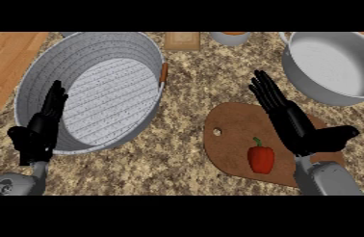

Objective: Pick the bell pepper from the cutting board and place it in the pot

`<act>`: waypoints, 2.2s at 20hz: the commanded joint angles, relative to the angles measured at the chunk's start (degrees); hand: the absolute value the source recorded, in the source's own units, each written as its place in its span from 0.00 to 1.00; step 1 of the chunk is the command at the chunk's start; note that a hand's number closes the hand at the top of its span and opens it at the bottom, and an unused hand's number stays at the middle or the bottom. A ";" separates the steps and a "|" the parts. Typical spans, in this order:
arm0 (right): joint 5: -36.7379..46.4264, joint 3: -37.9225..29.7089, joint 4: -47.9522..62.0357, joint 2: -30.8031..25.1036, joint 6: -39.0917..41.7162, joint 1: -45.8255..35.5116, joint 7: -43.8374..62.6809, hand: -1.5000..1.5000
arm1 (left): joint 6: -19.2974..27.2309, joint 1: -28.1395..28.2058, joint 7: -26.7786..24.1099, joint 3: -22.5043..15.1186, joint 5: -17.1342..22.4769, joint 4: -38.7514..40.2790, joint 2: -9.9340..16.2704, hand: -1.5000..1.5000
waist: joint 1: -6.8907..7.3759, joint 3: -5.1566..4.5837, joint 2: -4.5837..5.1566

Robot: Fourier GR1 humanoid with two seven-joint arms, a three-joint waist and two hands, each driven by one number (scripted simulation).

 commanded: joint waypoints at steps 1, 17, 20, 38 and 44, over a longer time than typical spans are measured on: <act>3.91 0.34 -0.48 0.81 -3.19 1.08 2.36 1.00 | -4.05 3.01 0.43 0.40 0.32 -1.26 0.49 0.50 | -0.61 -0.53 0.72; 43.27 6.04 -16.64 3.36 -47.58 15.83 -0.52 0.00 | -13.90 4.13 10.87 -7.63 3.48 -3.66 -1.49 0.50 | -5.04 -0.80 0.25; 49.98 8.71 -20.29 0.29 -44.47 19.79 13.83 0.00 | -14.00 5.62 10.24 -8.38 3.03 -4.13 -2.82 0.50 | -4.03 -0.96 0.27; 48.81 10.61 -20.13 2.91 -19.06 14.11 53.74 0.00 | -18.57 -0.01 11.64 -6.19 1.08 1.41 -6.07 0.50 | -0.82 -0.57 1.15; 48.20 7.80 -17.79 0.64 -18.69 17.29 48.77 0.00 | -17.26 -0.38 11.41 -6.82 -2.58 3.12 -9.65 0.50 | -1.38 -0.53 0.91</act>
